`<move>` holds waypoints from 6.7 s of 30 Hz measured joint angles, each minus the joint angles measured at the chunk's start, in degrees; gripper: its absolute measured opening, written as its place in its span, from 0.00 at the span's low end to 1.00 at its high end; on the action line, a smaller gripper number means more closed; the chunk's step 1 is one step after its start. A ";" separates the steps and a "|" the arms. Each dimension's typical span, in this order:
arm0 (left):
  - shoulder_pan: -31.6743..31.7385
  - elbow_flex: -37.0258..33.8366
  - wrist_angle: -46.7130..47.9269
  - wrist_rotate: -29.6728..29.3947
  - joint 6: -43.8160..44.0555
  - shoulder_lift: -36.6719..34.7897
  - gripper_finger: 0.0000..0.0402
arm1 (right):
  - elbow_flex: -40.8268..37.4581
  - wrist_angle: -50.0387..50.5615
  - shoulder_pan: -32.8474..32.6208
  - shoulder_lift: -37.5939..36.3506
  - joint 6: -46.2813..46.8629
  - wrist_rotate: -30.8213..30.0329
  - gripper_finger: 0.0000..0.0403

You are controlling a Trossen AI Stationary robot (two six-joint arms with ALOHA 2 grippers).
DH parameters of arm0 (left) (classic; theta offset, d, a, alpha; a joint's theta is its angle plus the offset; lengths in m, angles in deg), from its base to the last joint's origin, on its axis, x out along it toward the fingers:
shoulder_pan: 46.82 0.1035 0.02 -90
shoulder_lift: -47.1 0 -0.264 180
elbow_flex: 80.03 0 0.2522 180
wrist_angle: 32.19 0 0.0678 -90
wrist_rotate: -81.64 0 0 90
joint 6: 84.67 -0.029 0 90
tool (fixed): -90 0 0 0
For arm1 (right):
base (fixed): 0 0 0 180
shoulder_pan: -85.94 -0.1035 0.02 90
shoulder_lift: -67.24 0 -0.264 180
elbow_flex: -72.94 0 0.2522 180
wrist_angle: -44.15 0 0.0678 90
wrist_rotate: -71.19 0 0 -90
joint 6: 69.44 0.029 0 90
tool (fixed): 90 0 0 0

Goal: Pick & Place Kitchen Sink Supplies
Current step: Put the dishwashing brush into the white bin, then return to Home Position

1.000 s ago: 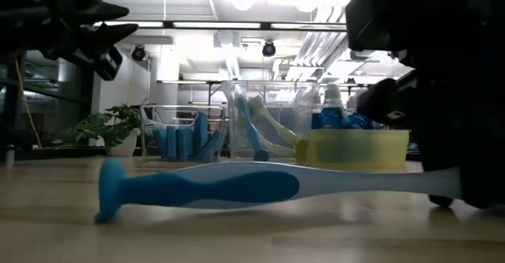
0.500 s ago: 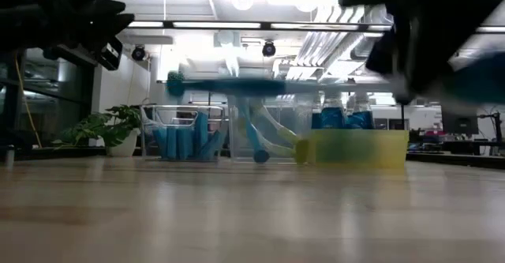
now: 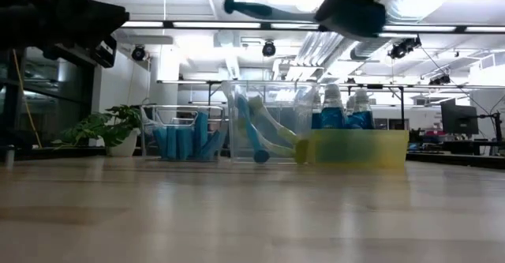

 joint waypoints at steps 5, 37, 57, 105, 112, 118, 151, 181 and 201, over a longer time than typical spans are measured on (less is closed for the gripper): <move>0.00 2.99 10.68 -0.11 -1.07 -2.21 0.04 | 0.04 -6.76 9.44 -1.81 -4.84 1.01 0.17; -0.02 6.10 16.62 -3.61 -0.61 -3.50 0.01 | 12.94 -12.77 36.15 21.51 -3.25 17.27 0.17; -0.02 6.16 16.60 -3.61 -0.58 -3.50 0.01 | 12.81 -2.09 30.77 21.20 5.51 4.37 0.20; -0.02 6.16 16.60 -3.65 -0.57 -3.49 0.01 | 5.29 14.16 14.11 -28.51 -31.60 9.35 0.39; -0.02 6.16 16.58 -3.64 -0.57 -3.49 0.01 | -23.24 -12.50 12.22 -40.57 -23.77 11.12 0.39; -0.02 6.16 16.58 -3.65 -0.56 -3.50 0.01 | -42.25 -30.74 12.22 -52.46 -17.00 13.97 0.39; -0.02 6.16 16.58 -3.64 -0.58 -3.47 0.01 | -62.62 -33.83 12.11 -67.15 -14.24 10.45 0.39; -0.02 6.16 16.58 -3.63 -0.58 -3.47 0.01 | -62.64 -33.78 12.06 -66.64 -14.19 10.52 0.39; -0.02 6.16 16.58 -3.63 -0.58 -3.47 0.01 | -62.66 -33.74 12.06 -66.62 -14.19 10.52 0.39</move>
